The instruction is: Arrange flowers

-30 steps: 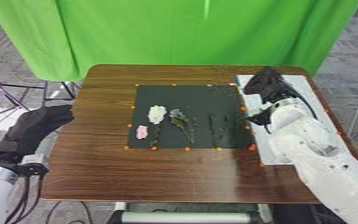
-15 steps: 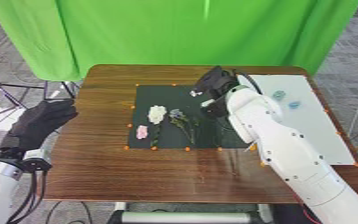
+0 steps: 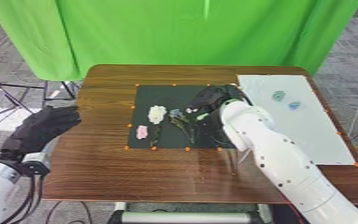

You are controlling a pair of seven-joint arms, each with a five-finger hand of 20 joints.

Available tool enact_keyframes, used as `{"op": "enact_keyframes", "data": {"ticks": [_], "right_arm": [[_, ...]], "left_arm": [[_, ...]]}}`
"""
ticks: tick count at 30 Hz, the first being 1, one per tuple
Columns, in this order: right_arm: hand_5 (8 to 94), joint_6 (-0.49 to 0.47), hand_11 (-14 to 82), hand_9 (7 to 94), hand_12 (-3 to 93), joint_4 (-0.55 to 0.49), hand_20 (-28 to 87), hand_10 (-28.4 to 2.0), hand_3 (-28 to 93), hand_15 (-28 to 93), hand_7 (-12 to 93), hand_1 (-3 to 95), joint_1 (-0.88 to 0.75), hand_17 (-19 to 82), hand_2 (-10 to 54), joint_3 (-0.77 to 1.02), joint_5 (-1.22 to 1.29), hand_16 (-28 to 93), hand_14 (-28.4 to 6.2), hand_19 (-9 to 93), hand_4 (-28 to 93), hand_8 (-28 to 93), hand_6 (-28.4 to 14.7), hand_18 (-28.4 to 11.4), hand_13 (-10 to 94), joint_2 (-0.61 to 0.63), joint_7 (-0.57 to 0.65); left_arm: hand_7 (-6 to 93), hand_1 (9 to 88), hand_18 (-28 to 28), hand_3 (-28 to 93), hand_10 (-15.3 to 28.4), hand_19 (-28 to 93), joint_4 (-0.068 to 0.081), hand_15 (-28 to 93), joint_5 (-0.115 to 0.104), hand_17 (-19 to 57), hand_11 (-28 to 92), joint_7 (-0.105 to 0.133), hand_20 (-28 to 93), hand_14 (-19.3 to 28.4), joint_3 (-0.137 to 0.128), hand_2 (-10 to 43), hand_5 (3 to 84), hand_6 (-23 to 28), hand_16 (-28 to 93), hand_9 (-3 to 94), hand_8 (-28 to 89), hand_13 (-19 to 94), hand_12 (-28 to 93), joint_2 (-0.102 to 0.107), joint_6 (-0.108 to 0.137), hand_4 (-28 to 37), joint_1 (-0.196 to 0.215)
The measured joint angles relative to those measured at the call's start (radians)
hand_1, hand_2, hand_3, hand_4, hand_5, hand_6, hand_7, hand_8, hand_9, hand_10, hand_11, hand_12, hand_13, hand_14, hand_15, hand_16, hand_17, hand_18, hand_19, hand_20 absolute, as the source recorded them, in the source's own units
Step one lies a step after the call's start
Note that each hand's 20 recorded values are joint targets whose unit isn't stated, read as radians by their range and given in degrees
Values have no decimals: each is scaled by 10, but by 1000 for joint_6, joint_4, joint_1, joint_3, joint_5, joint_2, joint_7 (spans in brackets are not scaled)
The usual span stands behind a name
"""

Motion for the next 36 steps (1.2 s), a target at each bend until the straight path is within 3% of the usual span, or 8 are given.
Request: {"op": "enact_keyframes", "data": {"ticks": [3, 10, 13, 17, 22, 31, 36], "right_arm": [[821, 1, 36, 857, 232, 3, 551, -129, 477, 650, 117, 654, -5, 709, -95, -4, 0, 221, 5, 932, -143, 89, 12, -103, 937, -3, 3], [769, -4, 109, 817, 143, 3, 516, -156, 481, 626, 93, 580, -15, 710, -95, -3, 4, 232, -2, 932, -133, 41, 23, -93, 937, -5, 4], [739, -20, 108, 807, 139, 3, 513, -161, 479, 621, 99, 546, -17, 709, -95, 3, 16, 235, -5, 932, -122, 18, 24, -93, 937, -5, 4], [695, -46, 104, 788, 135, -4, 513, -173, 572, 616, 103, 458, -23, 706, -95, 13, 23, 237, -5, 932, -145, -68, 31, -94, 937, -4, 4], [659, -71, 95, 755, 128, -17, 512, -184, 560, 606, 104, 407, -26, 699, -95, 21, 24, 240, -9, 932, -141, -103, 29, -95, 937, 2, 6], [608, -240, 88, 709, 114, -74, 484, -208, 520, 574, 84, 356, -26, 690, -95, 57, -29, 252, -15, 932, -120, -97, 26, -95, 937, 28, 12], [607, -251, 90, 718, 113, -138, 479, -207, 513, 573, 81, 356, -35, 690, -95, 94, -55, 253, -14, 932, -120, -95, 23, -95, 937, 50, 8]], "left_arm": [[85, 251, 152, 597, 141, 91, 1, 161, 1, 8, 156, -13, 180, 195, 1, -12, 463, 55, 44, 416, -44, 310, 132, 0, -22, -200, -6], [85, 250, 154, 597, 142, 93, 1, 160, 2, 6, 155, -5, 179, 196, 3, -12, 459, 54, 44, 413, -42, 307, 134, 0, -21, -198, -8], [85, 250, 159, 597, 141, 97, 1, 161, 2, 4, 155, -5, 178, 198, 3, -12, 459, 52, 44, 413, -42, 308, 134, 0, -21, -197, -8], [86, 251, 161, 598, 142, 100, 1, 160, 2, 3, 155, -5, 176, 199, 2, -14, 459, 51, 44, 412, -42, 307, 135, 0, -22, -197, -7], [87, 252, 163, 595, 142, 102, 2, 161, 2, 2, 154, -3, 174, 199, 2, -12, 459, 47, 44, 411, -43, 306, 135, 0, -22, -196, -8], [91, 253, 160, 597, 141, 99, 2, 161, 3, 2, 155, 1, 173, 198, 3, -13, 460, 41, 44, 411, -44, 306, 135, 0, -21, -194, -8], [94, 254, 159, 595, 141, 98, 2, 161, 3, 2, 155, 3, 173, 198, 2, -12, 460, 40, 45, 411, -45, 307, 135, 0, -21, -195, -8]]}}
